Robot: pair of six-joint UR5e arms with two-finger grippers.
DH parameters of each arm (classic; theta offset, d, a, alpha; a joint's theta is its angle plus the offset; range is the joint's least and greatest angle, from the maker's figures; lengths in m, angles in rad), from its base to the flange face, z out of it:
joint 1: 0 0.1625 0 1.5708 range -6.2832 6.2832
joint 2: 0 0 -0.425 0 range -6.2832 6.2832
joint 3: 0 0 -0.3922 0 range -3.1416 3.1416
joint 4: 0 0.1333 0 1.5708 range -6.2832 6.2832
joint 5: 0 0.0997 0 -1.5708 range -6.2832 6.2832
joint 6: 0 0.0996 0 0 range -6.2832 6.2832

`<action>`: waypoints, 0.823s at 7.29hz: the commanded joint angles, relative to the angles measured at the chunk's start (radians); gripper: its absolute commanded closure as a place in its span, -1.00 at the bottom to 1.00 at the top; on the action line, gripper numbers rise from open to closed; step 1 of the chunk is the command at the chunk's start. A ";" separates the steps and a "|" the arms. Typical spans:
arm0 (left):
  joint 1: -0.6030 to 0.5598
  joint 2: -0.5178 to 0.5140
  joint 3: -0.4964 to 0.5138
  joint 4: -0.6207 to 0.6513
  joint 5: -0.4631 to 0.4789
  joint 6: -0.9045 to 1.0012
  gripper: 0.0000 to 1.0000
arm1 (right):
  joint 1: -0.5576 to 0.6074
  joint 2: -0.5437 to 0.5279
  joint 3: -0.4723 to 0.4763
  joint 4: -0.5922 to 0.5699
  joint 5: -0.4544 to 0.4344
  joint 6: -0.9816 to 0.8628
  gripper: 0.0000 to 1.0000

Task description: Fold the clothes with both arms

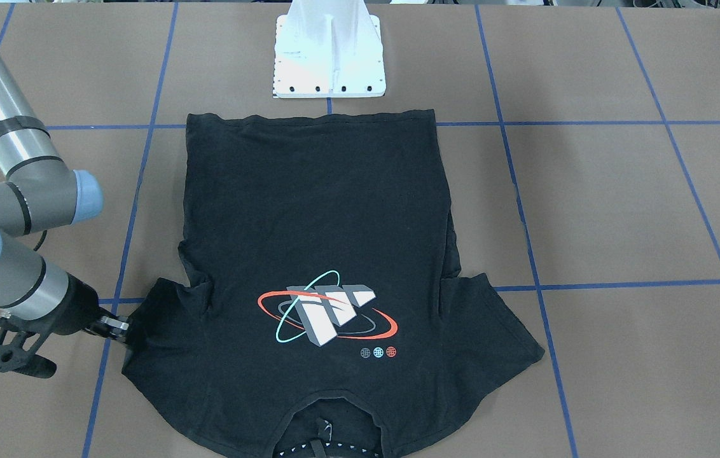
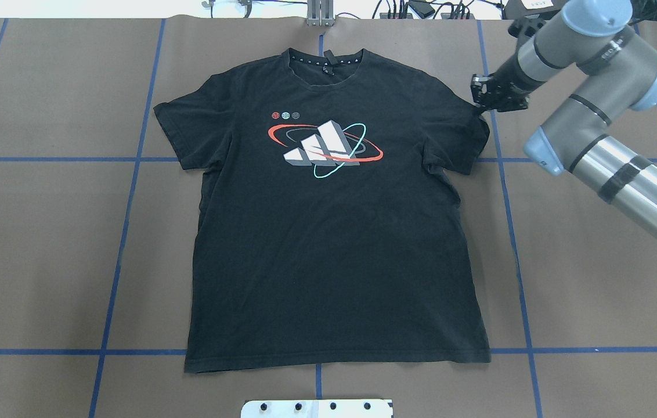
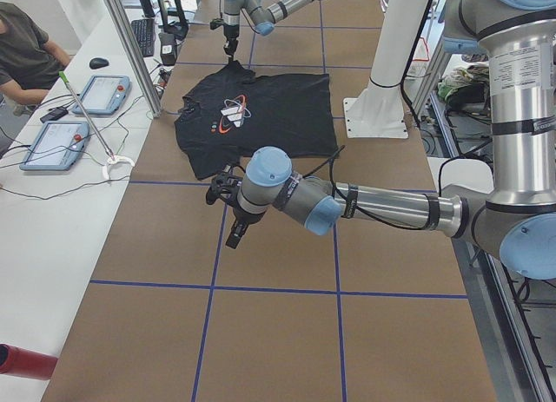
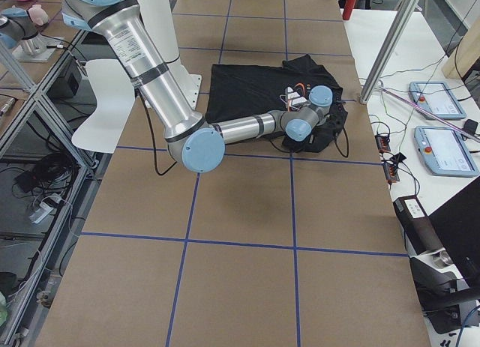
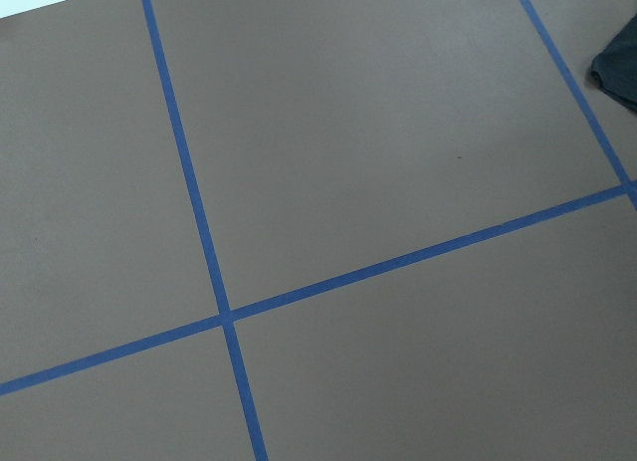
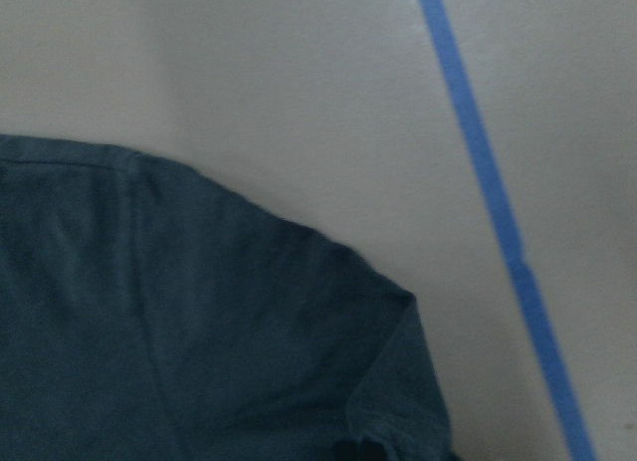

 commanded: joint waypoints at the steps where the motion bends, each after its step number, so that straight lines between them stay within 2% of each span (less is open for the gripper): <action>1: 0.000 -0.004 -0.005 -0.001 0.001 -0.002 -1.00 | -0.059 0.094 -0.018 0.001 -0.033 0.124 1.00; 3: 0.000 -0.004 -0.005 -0.001 -0.022 -0.004 -1.00 | -0.123 0.213 -0.116 0.001 -0.146 0.219 1.00; 6: 0.000 -0.004 -0.005 -0.001 -0.033 -0.019 -1.00 | -0.161 0.241 -0.147 0.002 -0.194 0.227 1.00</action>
